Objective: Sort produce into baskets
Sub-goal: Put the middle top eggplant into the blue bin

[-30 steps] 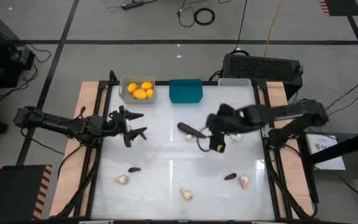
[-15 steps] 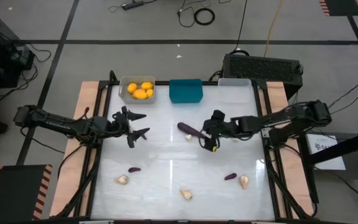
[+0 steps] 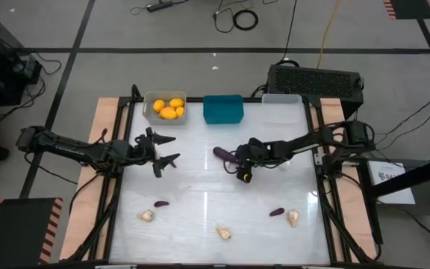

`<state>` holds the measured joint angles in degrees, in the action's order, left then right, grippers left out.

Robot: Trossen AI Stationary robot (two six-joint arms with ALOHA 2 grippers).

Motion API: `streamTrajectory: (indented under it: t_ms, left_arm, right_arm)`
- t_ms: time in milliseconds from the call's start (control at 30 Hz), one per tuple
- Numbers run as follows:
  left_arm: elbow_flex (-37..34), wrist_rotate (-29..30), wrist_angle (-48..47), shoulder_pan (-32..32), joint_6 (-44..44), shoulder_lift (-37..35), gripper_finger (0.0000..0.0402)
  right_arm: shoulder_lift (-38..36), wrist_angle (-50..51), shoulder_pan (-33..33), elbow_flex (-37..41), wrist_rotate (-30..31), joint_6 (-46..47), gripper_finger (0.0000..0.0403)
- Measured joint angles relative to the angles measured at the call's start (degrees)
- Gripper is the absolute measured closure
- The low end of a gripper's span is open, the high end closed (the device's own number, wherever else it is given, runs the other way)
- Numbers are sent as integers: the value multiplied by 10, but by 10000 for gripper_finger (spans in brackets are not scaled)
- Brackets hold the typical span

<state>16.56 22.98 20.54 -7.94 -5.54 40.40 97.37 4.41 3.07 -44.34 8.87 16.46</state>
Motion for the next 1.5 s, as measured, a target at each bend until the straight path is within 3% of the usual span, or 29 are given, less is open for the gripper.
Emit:
streamTrajectory:
  t_ms: [200, 567, 833, 1033, 1267, 1500]
  left_arm:
    - [0, 0, 0, 0, 5, 0, 75]
    - [0, 0, 0, 0, 5, 0, 75]
    - [0, 0, -1, 0, 5, 0, 75]
    - [0, 0, -1, 0, 12, 0, 75]
    - [0, 0, 0, 0, 19, 0, 75]
    - [0, 0, 0, 0, 20, 0, 75]
  right_arm:
    - [23, -2, 8, -3, -4, 1, 142]
    - [-28, 14, 30, 2, 5, -2, 357]
    - [-105, 16, 59, -2, 4, -106, 351]
    - [-118, 63, 94, -76, 63, -213, 333]
    - [-57, 170, 150, -217, 95, -350, 345]
    - [39, 233, 197, -330, 94, -368, 327]
